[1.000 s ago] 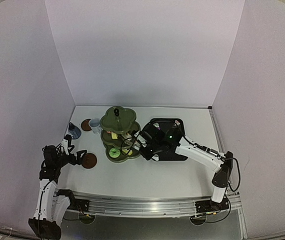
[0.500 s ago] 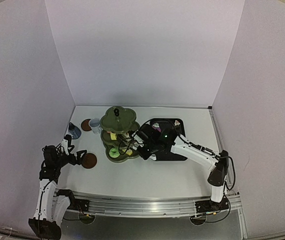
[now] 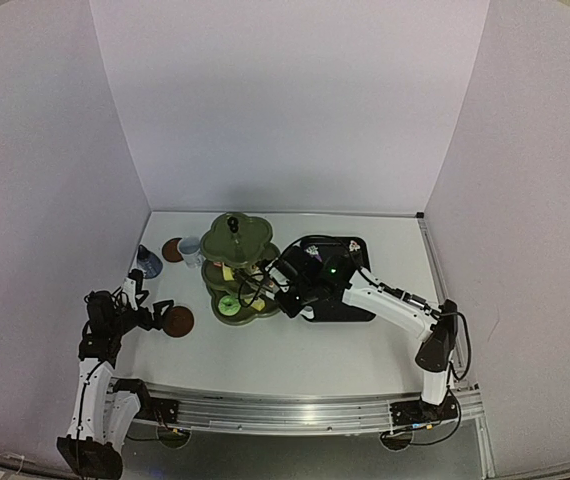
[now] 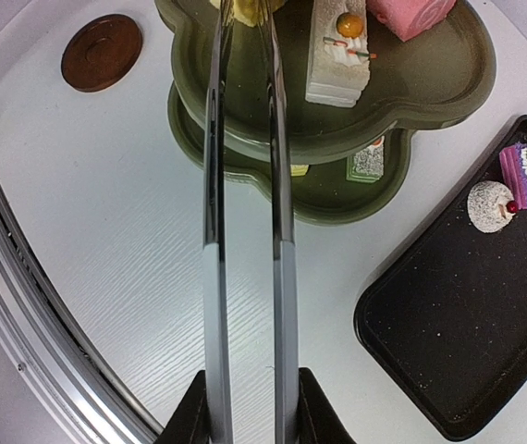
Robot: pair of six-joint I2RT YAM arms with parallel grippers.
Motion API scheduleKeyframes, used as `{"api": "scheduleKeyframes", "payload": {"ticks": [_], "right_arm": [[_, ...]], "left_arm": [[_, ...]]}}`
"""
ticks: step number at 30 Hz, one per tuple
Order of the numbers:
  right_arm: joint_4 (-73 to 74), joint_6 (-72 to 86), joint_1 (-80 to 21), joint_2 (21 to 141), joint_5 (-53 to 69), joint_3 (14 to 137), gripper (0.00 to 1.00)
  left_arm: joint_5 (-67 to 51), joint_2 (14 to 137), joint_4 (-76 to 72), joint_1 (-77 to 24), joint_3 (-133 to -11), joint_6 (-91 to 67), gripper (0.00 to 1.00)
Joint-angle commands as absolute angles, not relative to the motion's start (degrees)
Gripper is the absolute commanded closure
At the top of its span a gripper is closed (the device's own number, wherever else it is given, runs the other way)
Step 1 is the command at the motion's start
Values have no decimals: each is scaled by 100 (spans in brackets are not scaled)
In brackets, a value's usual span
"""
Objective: Serve the afternoon tea
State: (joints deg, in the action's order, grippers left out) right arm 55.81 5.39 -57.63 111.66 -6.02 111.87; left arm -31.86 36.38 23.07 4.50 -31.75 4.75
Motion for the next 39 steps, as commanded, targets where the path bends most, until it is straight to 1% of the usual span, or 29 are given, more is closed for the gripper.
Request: {"api": "scheduleKeyframes", "payload": {"ticks": [1, 11, 23, 39], "right_arm": [[5504, 554, -5750, 11082, -587, 11399, 76], [5596, 595, -5750, 10868, -477, 11375, 75], [5700, 823, -5755, 10103, -189, 10909, 75], [6420, 1647, -5600, 8910, -448, 9784, 77]], "left_arm": [[-3242, 3619, 2210, 467, -3287, 598, 0], [-3248, 3638, 2219, 466, -3287, 600, 0], [-3262, 3667, 2213, 468, -3279, 611, 0], [-3298, 3693, 2199, 474, -3278, 628, 0]]}}
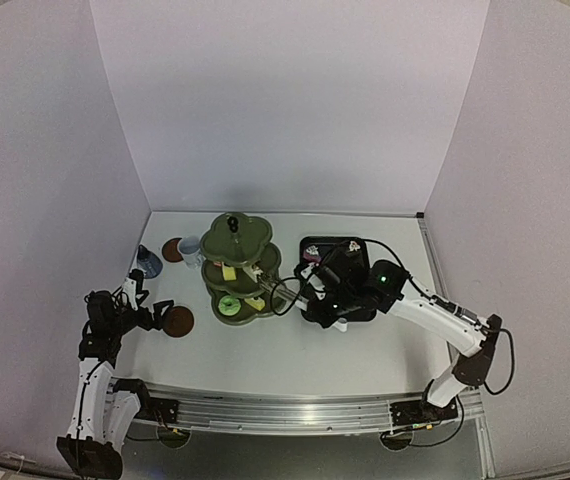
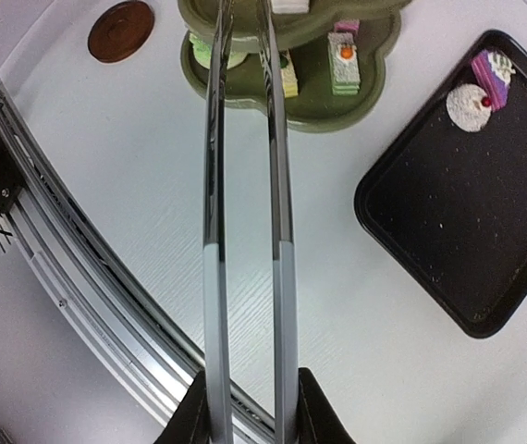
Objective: Serve the afternoon tea
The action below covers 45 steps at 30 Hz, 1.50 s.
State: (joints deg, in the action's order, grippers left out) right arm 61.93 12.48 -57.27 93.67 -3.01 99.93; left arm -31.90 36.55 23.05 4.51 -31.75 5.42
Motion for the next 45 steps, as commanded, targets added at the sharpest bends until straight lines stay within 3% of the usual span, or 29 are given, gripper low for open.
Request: {"api": "scheduleKeyframes", "payload": {"ticks": [1, 8, 18, 30, 45], "right_arm": [[6460, 1733, -5524, 8856, -578, 9705, 77], [6507, 2544, -4741, 9003, -1791, 9412, 74], [6414, 2807, -4257, 10842, -2895, 10701, 76], [6253, 2735, -3576, 12027, -2933, 11356, 77], [6255, 3657, -3577, 11871, -2815, 11106, 75]], "left_arm": [[-3304, 3694, 2197, 473, -3279, 626, 0], [-3321, 3698, 2192, 465, -3278, 612, 0], [-3313, 3699, 2188, 469, -3278, 598, 0], [-3341, 3667, 2204, 471, -3278, 623, 0], [-3382, 3686, 2174, 471, -3270, 633, 0]]}}
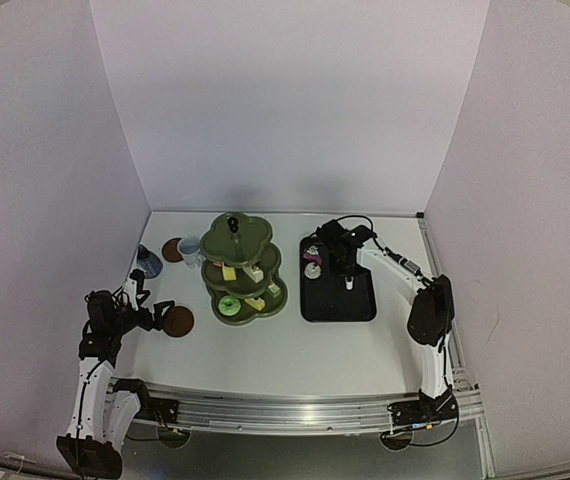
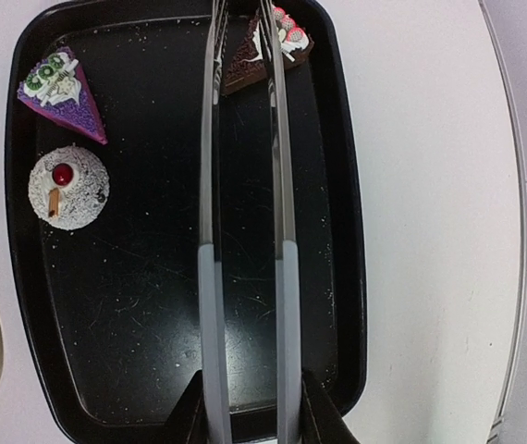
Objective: Serve the afternoon tea
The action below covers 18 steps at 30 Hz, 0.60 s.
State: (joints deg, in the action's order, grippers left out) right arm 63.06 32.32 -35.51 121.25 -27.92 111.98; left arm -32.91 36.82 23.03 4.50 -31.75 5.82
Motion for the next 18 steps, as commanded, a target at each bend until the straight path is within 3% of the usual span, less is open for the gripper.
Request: {"api": "scheduleKeyframes", "payload": {"ticks": [1, 18], "right_arm": [[6257, 3672, -3577, 11868, -2789, 11081, 75], [6246, 3911, -3577, 12066, -2493, 11046, 72]], "left_arm": [[-3382, 3688, 2163, 471, -3268, 637, 0], [-3424, 3619, 2188, 467, -3266, 685, 0]]}}
